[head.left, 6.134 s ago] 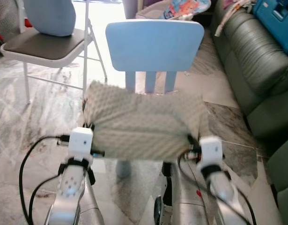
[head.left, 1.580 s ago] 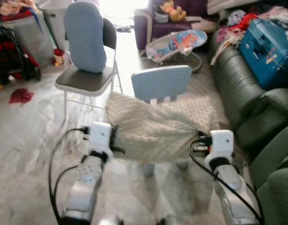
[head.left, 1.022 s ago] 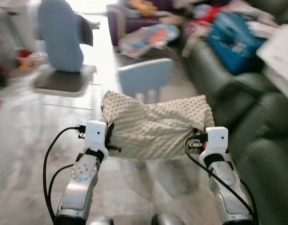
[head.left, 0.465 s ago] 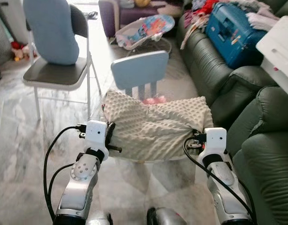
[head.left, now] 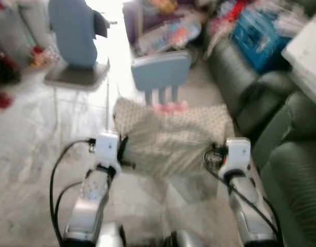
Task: Move the pillow to the sofa
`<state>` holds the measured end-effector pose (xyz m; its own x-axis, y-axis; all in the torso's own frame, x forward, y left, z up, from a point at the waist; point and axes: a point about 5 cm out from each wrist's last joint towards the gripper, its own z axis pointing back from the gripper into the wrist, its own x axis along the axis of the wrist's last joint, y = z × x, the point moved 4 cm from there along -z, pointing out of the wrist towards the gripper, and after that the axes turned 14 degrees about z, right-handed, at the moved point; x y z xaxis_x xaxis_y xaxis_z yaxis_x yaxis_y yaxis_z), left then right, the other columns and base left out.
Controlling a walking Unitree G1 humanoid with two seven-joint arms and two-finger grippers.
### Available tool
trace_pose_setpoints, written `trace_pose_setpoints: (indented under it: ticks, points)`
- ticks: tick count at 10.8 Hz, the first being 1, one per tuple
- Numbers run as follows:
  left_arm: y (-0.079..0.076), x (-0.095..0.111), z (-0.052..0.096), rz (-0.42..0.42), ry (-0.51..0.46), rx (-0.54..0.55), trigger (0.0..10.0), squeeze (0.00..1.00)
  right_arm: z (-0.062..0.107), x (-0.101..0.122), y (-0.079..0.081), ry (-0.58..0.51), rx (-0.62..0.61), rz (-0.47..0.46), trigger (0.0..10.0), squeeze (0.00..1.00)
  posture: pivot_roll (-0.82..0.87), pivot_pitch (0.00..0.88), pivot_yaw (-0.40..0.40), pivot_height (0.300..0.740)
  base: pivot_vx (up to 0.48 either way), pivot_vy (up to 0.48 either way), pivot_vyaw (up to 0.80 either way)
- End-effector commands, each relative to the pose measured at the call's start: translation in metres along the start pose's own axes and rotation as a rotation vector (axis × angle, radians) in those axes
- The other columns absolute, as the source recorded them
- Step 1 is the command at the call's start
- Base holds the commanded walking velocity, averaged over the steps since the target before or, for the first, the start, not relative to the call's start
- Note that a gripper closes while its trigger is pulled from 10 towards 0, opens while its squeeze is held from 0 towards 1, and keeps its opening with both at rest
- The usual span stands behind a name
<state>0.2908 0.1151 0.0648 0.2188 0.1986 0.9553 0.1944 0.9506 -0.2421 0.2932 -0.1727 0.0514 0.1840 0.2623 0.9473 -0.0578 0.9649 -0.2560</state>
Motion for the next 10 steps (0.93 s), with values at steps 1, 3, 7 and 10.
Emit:
trace_pose_setpoints:
  ticks: [1, 3, 7, 10]
  points:
    - [-0.007, 0.009, -0.004, -0.012, -0.026, -0.035, 10.0, 0.00, 0.000, 0.003, -0.003, -0.010, -0.013, -0.010, 10.0, 0.00, -0.02, 0.024, -0.043, 0.740, -0.277, 0.000, 0.00]
    - [-0.008, 0.009, -0.005, -0.011, -0.025, -0.036, 10.0, 0.00, 0.000, 0.003, -0.003, -0.011, -0.012, -0.014, 10.0, 0.00, -0.03, 0.024, -0.043, 0.740, -0.277, 0.000, 0.00]
    - [-0.009, 0.011, -0.009, -0.010, -0.029, -0.045, 10.0, 0.00, -0.005, 0.008, -0.012, -0.025, -0.036, -0.003, 10.0, 0.00, -0.04, 0.026, -0.041, 0.740, -0.267, 0.000, 0.00]
    - [-0.007, 0.009, -0.007, -0.016, -0.022, -0.045, 10.0, 0.00, -0.001, 0.004, -0.010, -0.015, -0.033, -0.001, 10.0, 0.00, -0.05, 0.040, -0.036, 0.740, -0.081, 0.000, 0.00]
